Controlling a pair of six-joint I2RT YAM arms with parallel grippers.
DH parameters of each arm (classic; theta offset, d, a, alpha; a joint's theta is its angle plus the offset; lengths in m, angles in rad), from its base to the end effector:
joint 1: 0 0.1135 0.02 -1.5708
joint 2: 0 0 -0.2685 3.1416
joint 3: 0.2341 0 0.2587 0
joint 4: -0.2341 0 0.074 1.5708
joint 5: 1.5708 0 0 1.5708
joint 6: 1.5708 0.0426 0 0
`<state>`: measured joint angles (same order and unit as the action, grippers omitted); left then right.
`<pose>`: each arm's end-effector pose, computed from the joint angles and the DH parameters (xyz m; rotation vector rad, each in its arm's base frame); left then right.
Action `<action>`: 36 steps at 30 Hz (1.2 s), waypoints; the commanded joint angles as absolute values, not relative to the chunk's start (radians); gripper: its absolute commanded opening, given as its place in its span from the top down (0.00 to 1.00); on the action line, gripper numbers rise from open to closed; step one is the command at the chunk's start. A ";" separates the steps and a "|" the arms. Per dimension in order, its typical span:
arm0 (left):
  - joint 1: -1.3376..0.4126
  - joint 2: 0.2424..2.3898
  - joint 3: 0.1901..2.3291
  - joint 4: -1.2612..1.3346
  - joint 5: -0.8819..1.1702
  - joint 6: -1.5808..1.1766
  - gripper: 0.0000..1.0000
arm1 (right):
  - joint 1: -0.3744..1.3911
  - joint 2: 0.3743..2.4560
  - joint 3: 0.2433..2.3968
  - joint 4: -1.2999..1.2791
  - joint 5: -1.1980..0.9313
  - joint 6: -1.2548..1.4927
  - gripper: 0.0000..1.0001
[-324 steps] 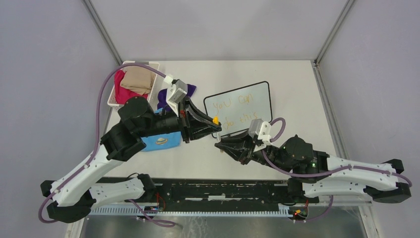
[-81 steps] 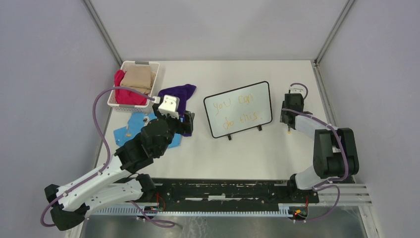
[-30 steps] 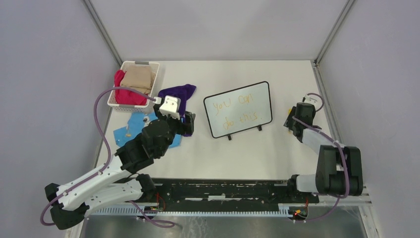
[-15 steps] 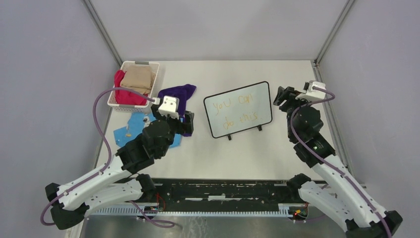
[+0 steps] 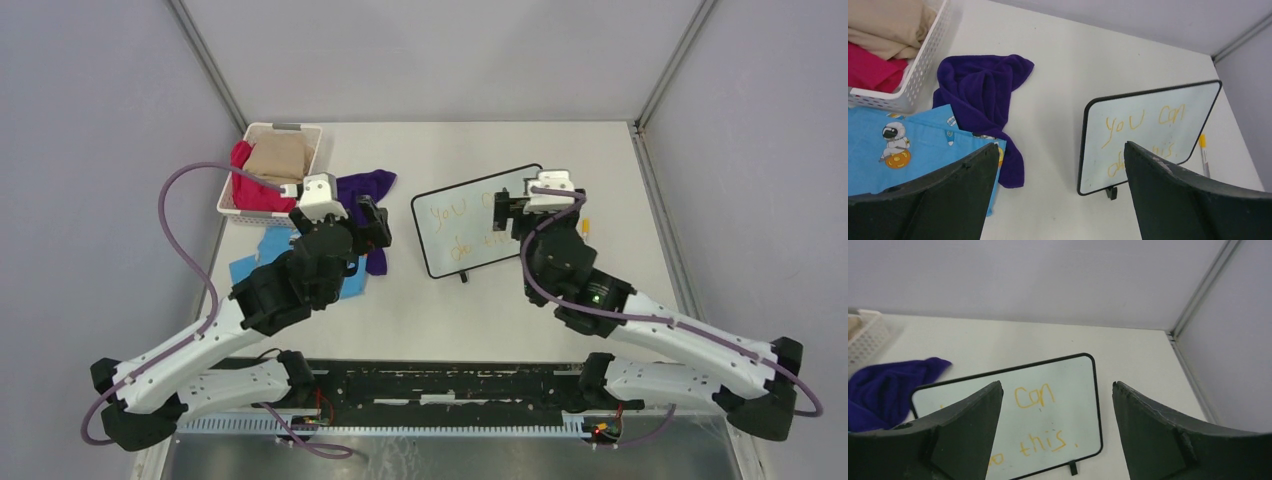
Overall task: Write a sentence on the whiteboard
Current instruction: Reset both arms
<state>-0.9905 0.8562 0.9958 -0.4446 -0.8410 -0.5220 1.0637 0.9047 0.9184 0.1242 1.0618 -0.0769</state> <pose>0.1266 -0.1353 0.3800 -0.1472 1.7761 -0.3016 0.1290 0.1557 0.4011 0.0345 1.5035 0.0334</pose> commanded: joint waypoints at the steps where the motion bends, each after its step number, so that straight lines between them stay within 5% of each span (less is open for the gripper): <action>1: -0.994 0.903 1.108 -0.593 -1.018 -0.769 0.00 | 1.071 0.991 0.979 0.175 1.249 -0.127 0.07; 6: -0.994 0.946 1.237 -0.638 -1.061 -0.724 0.00 | 1.071 1.006 0.921 0.361 1.185 -0.221 0.02; 11: -0.994 0.922 1.320 -0.506 -1.011 -0.436 0.00 | 1.054 1.059 1.005 0.253 1.170 -0.202 0.02; 22: -0.994 0.844 1.443 -0.217 -0.491 0.118 0.00 | 1.055 0.967 1.173 0.428 0.825 -0.368 0.02; 27: -0.994 0.889 1.445 -0.087 -0.638 0.092 0.00 | 1.133 1.074 1.357 0.470 0.895 -0.553 0.02; 31: -0.994 0.991 1.508 -0.071 -0.862 0.005 0.00 | 1.278 1.226 1.448 0.765 1.081 -0.868 0.02; 36: -0.994 1.113 1.656 -0.229 -0.829 -0.068 0.00 | 1.293 1.289 1.486 0.737 1.184 -0.812 0.02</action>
